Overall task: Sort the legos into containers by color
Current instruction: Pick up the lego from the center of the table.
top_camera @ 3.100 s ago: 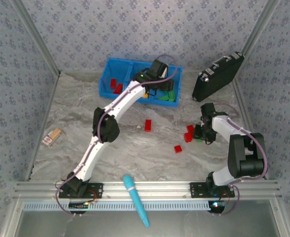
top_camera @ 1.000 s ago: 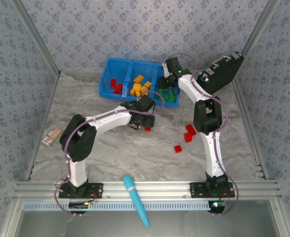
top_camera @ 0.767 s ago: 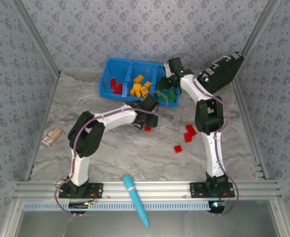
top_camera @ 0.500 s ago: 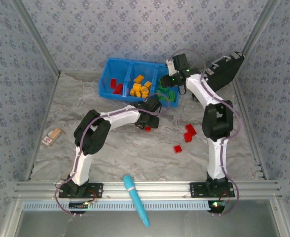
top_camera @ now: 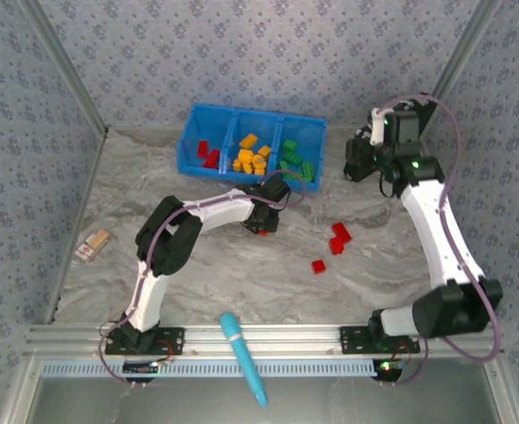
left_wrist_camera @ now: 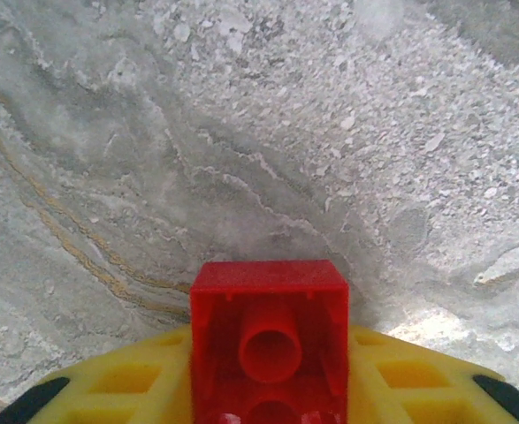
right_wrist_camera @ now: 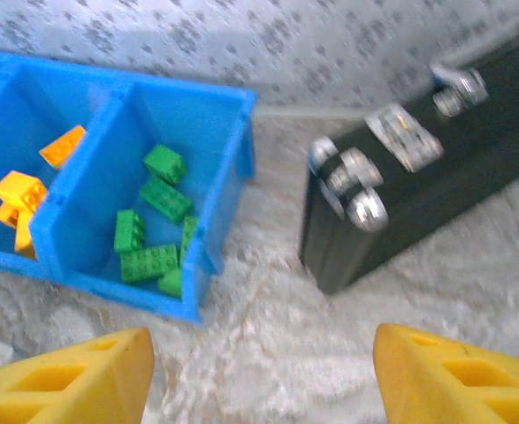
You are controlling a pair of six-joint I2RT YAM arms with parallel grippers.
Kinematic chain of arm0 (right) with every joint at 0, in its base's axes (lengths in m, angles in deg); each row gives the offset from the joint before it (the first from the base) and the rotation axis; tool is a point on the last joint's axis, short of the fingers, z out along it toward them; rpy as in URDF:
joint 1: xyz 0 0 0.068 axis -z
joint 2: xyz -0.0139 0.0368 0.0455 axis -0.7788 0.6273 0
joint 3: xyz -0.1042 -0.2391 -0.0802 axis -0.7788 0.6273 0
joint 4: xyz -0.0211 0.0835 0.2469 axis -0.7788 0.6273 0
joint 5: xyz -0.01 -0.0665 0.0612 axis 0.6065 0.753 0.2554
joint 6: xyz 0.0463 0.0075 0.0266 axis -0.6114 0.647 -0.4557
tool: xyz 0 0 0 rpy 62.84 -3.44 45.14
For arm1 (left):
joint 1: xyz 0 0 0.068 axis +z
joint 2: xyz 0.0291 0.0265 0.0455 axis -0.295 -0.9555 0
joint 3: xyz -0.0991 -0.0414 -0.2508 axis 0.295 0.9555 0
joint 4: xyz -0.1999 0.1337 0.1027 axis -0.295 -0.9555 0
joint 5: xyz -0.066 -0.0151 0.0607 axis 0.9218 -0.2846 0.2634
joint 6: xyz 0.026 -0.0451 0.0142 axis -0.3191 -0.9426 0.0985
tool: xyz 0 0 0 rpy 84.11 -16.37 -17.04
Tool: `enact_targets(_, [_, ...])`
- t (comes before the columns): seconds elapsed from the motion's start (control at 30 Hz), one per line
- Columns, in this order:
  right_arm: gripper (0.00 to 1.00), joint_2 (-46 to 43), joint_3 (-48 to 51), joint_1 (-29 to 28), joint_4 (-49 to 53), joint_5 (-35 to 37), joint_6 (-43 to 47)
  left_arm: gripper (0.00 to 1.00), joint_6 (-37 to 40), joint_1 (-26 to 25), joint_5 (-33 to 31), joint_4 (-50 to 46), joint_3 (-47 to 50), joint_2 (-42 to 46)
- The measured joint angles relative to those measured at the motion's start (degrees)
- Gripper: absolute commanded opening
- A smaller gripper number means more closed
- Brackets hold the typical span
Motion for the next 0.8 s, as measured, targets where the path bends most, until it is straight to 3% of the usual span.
enact_targets(0.2, [0.70, -11.6, 14.2, 6.0, 4.3, -1.9, -5.1, 0.27, 0.9, 0.0, -0.1, -0.1, 0.2, 0.3])
enact_targets(0.5, [0.70, -18.6, 31.5, 5.8, 5.8, -10.8, -13.6, 0.24, 3.7, 1.1, 0.0, -4.1, 1.1, 6.6])
enact_targets(0.8, [0.70, -23.4, 42.0, 0.7, 3.4, -14.4, -21.3, 0.24, 9.9, 10.9, -1.6, -6.4, -6.8, 14.3])
